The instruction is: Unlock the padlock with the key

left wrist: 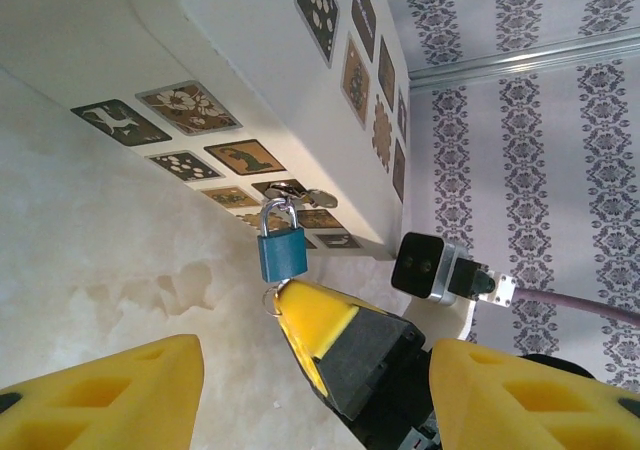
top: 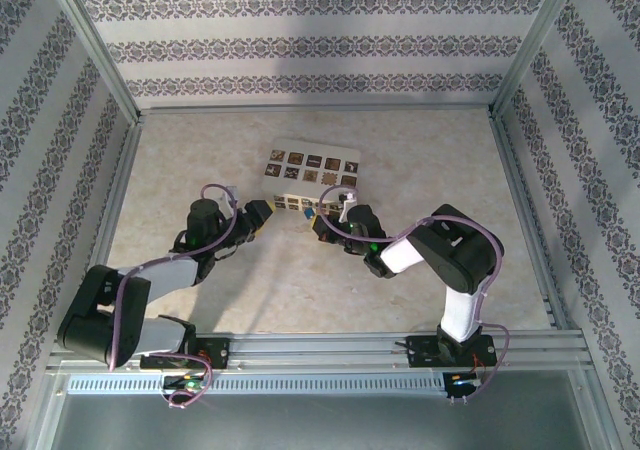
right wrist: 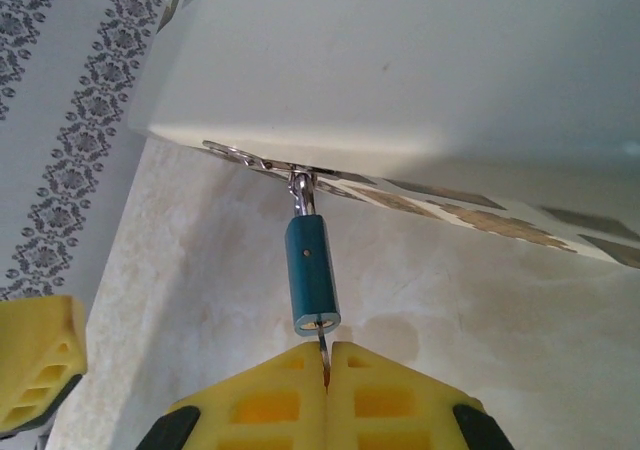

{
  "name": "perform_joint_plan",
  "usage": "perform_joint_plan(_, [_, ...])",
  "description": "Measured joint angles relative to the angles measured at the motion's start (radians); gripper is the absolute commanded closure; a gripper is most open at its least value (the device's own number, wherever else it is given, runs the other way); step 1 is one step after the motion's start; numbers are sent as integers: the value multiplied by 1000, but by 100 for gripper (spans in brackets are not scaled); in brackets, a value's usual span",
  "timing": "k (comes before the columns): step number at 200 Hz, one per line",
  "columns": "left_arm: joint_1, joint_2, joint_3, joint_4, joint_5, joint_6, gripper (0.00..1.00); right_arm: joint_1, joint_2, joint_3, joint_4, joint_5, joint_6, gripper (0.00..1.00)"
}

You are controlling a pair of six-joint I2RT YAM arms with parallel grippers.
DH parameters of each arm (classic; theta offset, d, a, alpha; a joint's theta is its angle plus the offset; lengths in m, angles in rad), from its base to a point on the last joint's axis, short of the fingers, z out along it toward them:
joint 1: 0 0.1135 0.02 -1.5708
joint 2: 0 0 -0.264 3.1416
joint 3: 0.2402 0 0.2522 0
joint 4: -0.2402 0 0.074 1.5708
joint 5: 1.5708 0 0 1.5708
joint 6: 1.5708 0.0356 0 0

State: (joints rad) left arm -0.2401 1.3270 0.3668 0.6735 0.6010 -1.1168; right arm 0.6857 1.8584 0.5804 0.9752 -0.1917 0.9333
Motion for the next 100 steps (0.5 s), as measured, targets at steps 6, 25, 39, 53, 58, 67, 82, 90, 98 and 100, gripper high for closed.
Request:
perform_joint_plan(6, [0, 9, 0, 9, 1, -7, 41, 0, 0, 3, -1, 0, 11, 100])
perform_joint_plan(25, [-1, 37, 0, 37, 1, -22, 41, 0, -1, 11, -5, 0, 40, 100])
perform_joint_plan(39, [-3, 55, 3, 52, 1, -31, 41, 0, -6, 13, -12, 0, 58, 100])
perform_joint_plan(53, [-8, 77, 14, 66, 1, -41, 42, 0, -15, 13, -24, 0, 72, 100])
perform_joint_plan(58, [-10, 86, 18, 74, 1, -44, 42, 0, -17, 13, -27, 0, 75, 100])
perform_joint_plan(67, [-14, 102, 23, 92, 1, -51, 42, 0, -20, 13, -33, 0, 82, 100])
perform_joint_plan(82, [-23, 135, 32, 128, 1, -66, 42, 0, -29, 13, -46, 0, 90, 100])
perform_joint_plan(90, [-28, 157, 36, 146, 1, -74, 43, 0, -31, 13, -50, 0, 90, 100])
perform_joint_plan(98, [-34, 181, 40, 166, 0, -83, 43, 0, -32, 13, -53, 0, 92, 100])
perform_joint_plan(100, [-36, 188, 41, 173, 0, -86, 43, 0, -32, 13, -53, 0, 92, 100])
